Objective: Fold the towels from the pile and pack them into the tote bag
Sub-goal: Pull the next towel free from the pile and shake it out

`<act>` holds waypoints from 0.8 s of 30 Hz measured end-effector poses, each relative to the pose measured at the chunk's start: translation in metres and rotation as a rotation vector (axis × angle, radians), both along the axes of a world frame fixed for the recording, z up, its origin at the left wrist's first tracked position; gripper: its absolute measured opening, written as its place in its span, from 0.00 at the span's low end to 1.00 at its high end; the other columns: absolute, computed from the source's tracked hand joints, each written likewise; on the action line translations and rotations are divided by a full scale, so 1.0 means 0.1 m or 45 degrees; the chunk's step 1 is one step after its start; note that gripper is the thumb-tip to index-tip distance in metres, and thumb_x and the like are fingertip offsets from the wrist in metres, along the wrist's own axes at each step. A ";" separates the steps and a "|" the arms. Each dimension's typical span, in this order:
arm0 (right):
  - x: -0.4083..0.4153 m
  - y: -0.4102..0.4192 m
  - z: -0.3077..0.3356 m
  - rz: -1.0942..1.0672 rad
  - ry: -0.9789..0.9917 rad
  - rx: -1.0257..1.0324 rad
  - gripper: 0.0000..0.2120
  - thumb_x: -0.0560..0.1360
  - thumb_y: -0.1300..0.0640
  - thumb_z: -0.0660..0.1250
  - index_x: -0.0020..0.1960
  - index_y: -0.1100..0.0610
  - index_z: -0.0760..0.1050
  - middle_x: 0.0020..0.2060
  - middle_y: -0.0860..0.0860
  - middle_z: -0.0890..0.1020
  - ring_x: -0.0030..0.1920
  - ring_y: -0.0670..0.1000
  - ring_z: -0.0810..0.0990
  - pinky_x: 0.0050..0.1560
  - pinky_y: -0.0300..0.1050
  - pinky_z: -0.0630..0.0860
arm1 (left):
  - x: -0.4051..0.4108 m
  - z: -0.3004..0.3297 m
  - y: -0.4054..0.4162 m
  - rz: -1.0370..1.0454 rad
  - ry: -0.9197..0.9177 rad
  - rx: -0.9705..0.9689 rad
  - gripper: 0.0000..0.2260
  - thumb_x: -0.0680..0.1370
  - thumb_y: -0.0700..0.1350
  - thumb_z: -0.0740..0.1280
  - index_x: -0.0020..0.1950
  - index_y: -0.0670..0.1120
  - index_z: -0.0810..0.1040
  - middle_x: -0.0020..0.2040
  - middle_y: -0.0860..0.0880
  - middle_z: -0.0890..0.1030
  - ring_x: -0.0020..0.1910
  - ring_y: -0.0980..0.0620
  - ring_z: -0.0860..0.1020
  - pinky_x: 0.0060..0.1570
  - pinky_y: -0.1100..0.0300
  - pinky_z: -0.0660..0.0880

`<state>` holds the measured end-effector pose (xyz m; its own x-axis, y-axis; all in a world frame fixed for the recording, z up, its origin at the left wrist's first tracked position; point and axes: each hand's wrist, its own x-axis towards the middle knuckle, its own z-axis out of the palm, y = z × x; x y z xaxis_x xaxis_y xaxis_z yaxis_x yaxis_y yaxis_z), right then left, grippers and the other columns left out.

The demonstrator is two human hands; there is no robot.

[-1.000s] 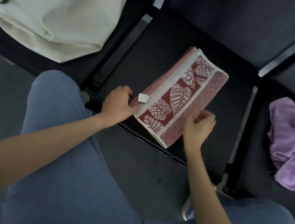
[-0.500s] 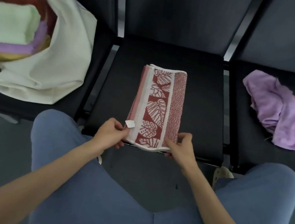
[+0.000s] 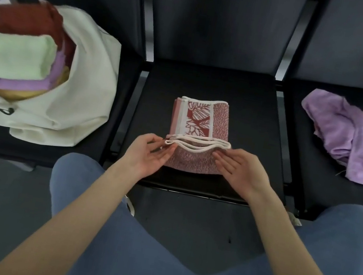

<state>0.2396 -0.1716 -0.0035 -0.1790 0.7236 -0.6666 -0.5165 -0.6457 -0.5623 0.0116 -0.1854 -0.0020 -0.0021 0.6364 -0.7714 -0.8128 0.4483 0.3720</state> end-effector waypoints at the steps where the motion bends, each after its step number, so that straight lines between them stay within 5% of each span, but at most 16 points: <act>1: -0.03 0.05 -0.02 -0.010 -0.001 -0.016 0.14 0.74 0.65 0.65 0.58 0.67 0.75 0.54 0.61 0.82 0.56 0.57 0.81 0.60 0.49 0.76 | 0.02 -0.03 0.07 0.057 -0.020 -0.012 0.10 0.76 0.34 0.60 0.53 0.30 0.76 0.51 0.34 0.79 0.49 0.41 0.80 0.53 0.55 0.79; 4: -0.14 0.21 -0.13 -0.019 -0.082 -0.016 0.18 0.73 0.65 0.66 0.62 0.67 0.71 0.56 0.61 0.80 0.57 0.57 0.80 0.60 0.48 0.76 | 0.10 -0.19 0.27 0.097 0.088 -0.043 0.10 0.76 0.34 0.59 0.55 0.31 0.74 0.53 0.34 0.77 0.47 0.41 0.79 0.51 0.56 0.79; 8: -0.29 0.30 -0.33 0.073 -0.417 0.115 0.20 0.72 0.65 0.67 0.63 0.66 0.71 0.57 0.59 0.80 0.57 0.54 0.80 0.58 0.47 0.77 | 0.27 -0.39 0.35 -0.128 0.514 0.051 0.20 0.77 0.35 0.63 0.68 0.35 0.70 0.55 0.39 0.79 0.49 0.47 0.80 0.49 0.58 0.78; 11: -0.30 0.22 -0.46 0.354 -0.874 0.395 0.30 0.70 0.65 0.70 0.69 0.61 0.63 0.59 0.54 0.76 0.59 0.51 0.77 0.61 0.46 0.75 | 0.30 -0.41 0.25 -0.592 1.209 0.417 0.29 0.76 0.39 0.67 0.73 0.54 0.62 0.57 0.53 0.77 0.51 0.60 0.76 0.50 0.63 0.74; 15: -0.16 0.13 -0.57 1.036 -1.450 0.953 0.32 0.69 0.65 0.68 0.72 0.60 0.63 0.67 0.56 0.70 0.68 0.53 0.69 0.65 0.40 0.66 | 0.03 -0.57 0.13 -1.435 2.210 0.986 0.26 0.72 0.40 0.68 0.71 0.45 0.71 0.69 0.47 0.72 0.67 0.49 0.71 0.66 0.54 0.69; 19: -0.09 0.17 -0.64 1.435 -1.951 1.178 0.37 0.70 0.67 0.64 0.77 0.57 0.56 0.77 0.52 0.57 0.77 0.51 0.53 0.75 0.49 0.50 | -0.14 -0.65 0.12 -1.749 2.411 1.075 0.30 0.71 0.38 0.69 0.74 0.42 0.68 0.74 0.44 0.67 0.71 0.45 0.67 0.69 0.54 0.64; 24: -0.04 0.23 -0.70 1.261 -2.136 1.382 0.27 0.69 0.67 0.64 0.68 0.55 0.72 0.67 0.50 0.75 0.68 0.52 0.69 0.66 0.46 0.59 | -0.14 -0.66 0.23 -1.779 2.571 1.115 0.17 0.68 0.38 0.69 0.57 0.41 0.81 0.58 0.44 0.81 0.58 0.44 0.78 0.60 0.51 0.75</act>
